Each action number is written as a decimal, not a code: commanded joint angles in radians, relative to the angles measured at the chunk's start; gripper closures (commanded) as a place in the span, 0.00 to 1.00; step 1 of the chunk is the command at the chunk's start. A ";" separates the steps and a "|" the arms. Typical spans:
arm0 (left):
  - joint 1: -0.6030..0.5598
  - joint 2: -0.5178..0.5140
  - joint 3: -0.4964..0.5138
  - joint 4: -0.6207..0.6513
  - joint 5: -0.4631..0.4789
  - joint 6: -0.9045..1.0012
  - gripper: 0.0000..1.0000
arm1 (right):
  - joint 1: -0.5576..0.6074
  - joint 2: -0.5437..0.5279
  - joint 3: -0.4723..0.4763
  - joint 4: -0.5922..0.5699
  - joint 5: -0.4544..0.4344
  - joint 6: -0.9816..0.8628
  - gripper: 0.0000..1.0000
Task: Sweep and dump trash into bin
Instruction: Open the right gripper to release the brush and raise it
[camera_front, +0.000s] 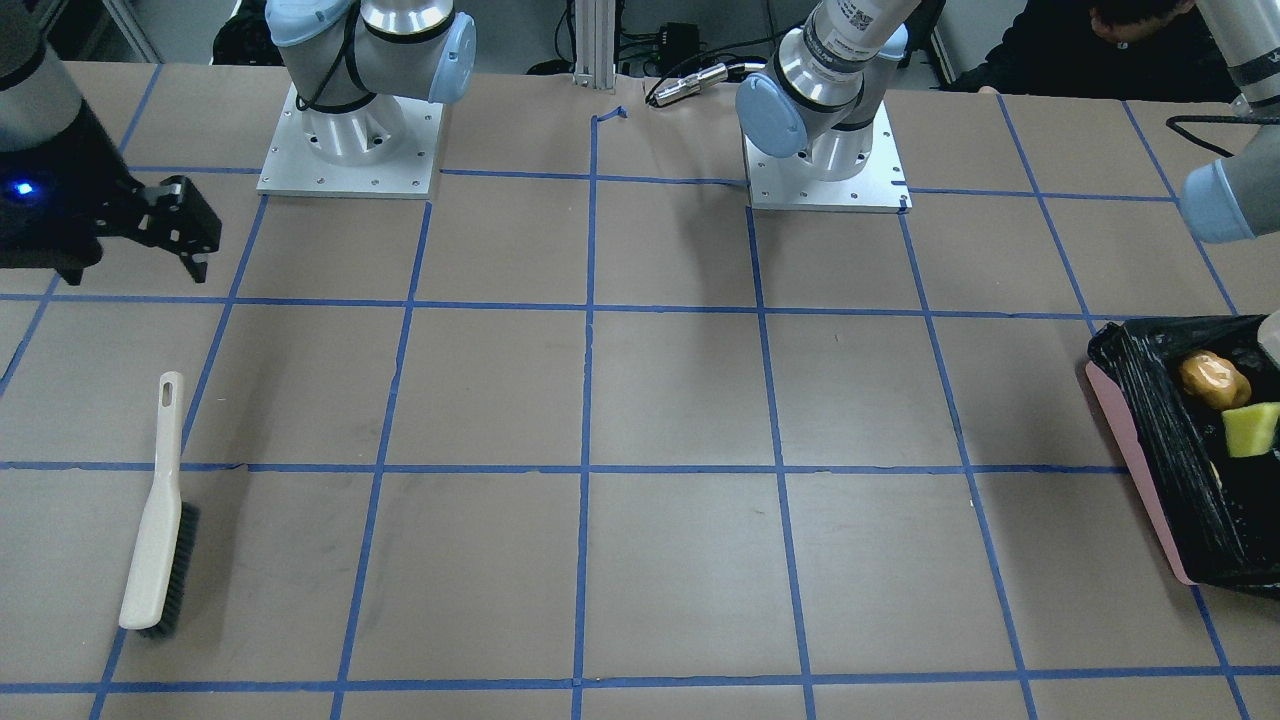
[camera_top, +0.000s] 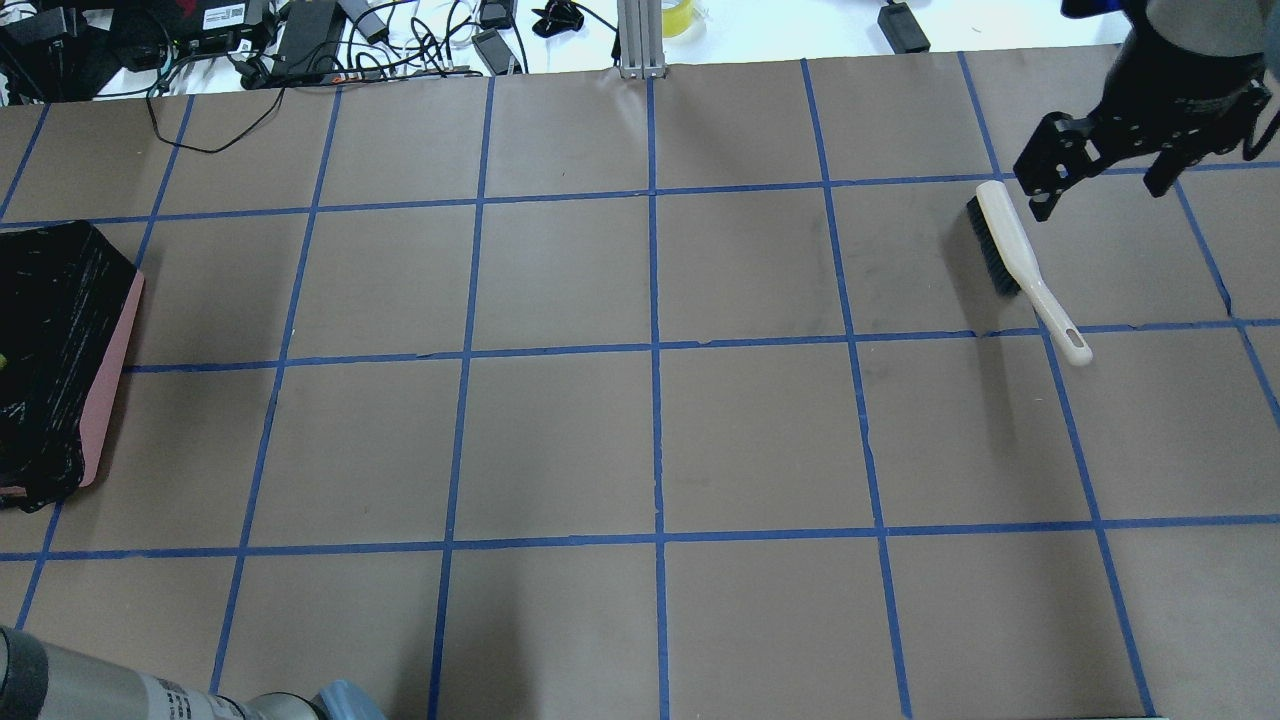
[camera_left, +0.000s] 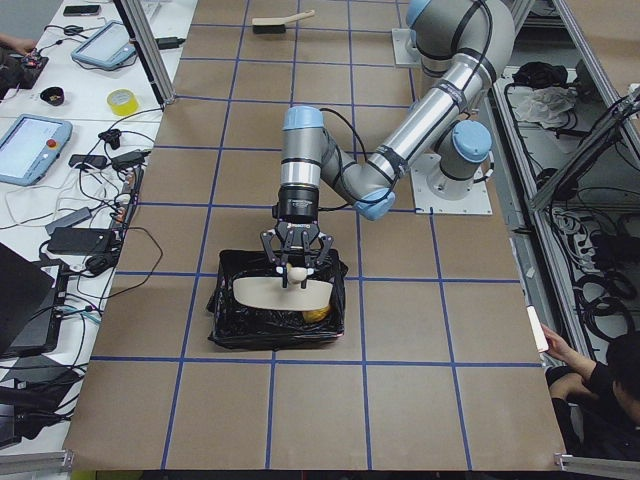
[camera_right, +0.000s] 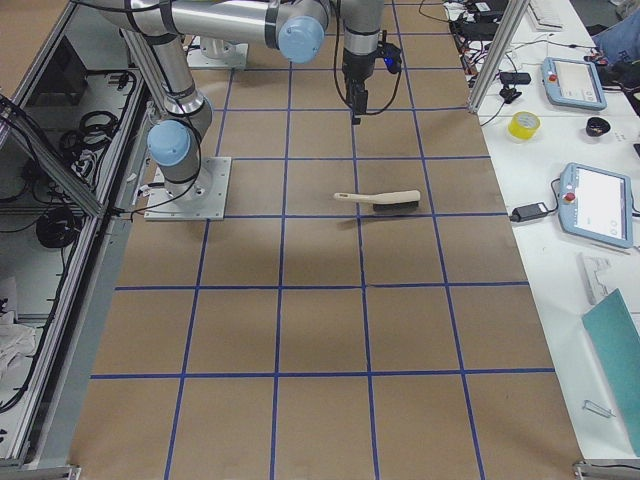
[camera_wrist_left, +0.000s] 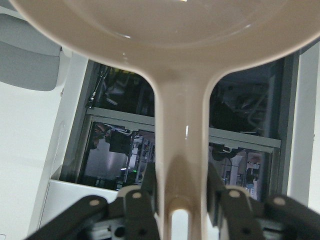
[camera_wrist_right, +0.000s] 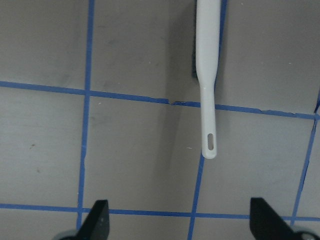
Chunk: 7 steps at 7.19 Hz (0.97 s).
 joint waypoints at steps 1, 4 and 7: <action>0.005 0.008 0.008 -0.007 -0.016 0.003 1.00 | 0.127 -0.043 -0.011 0.081 0.068 0.211 0.00; 0.009 0.054 0.081 -0.153 -0.188 -0.077 1.00 | 0.154 -0.032 -0.020 -0.052 0.090 0.229 0.00; 0.014 0.107 0.150 -0.473 -0.402 -0.149 1.00 | 0.154 -0.037 -0.012 -0.070 0.116 0.225 0.00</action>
